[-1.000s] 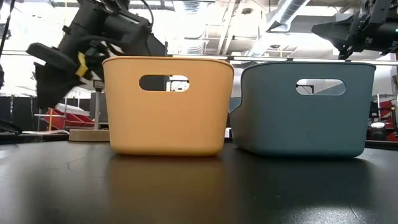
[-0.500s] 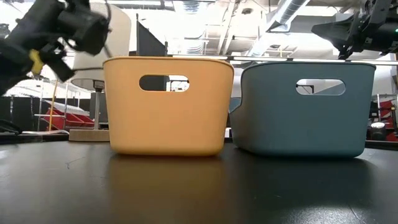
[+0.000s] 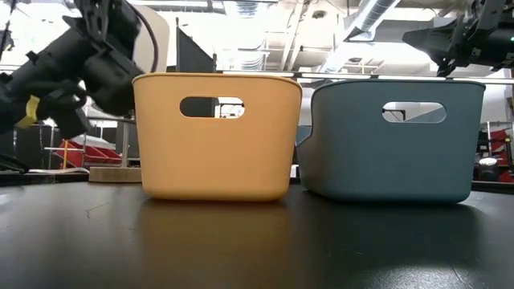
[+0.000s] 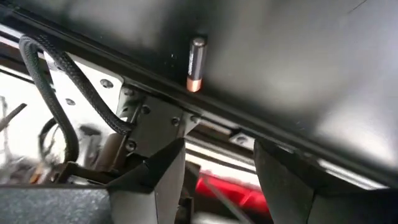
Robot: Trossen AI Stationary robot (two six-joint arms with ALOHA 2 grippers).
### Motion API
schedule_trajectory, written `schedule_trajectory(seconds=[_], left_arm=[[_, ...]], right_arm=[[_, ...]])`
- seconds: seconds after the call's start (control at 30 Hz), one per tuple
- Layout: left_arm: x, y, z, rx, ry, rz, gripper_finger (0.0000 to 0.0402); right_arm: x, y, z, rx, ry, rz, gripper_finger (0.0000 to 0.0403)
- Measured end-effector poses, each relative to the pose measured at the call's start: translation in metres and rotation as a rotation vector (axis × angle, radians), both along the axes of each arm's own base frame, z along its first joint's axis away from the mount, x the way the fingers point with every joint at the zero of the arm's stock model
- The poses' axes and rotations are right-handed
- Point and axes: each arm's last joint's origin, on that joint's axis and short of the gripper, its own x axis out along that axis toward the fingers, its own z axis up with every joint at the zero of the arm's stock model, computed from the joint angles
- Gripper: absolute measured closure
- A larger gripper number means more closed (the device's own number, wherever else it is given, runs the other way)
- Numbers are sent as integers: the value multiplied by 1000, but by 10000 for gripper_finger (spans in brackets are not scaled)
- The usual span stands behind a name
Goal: Sort batteries
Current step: Put the black battery into the yellow bin
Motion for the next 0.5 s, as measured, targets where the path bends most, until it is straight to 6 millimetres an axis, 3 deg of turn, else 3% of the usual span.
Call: schedule_trajectory(seconds=[0.2,0.5], left_arm=[[10,4,-16,-23,18,-63,217],[15,17,-22,-13,-47,-36,217]], right_arm=[[0,0,0,0,0,0,378],[0,0,0,1,0,0,378]])
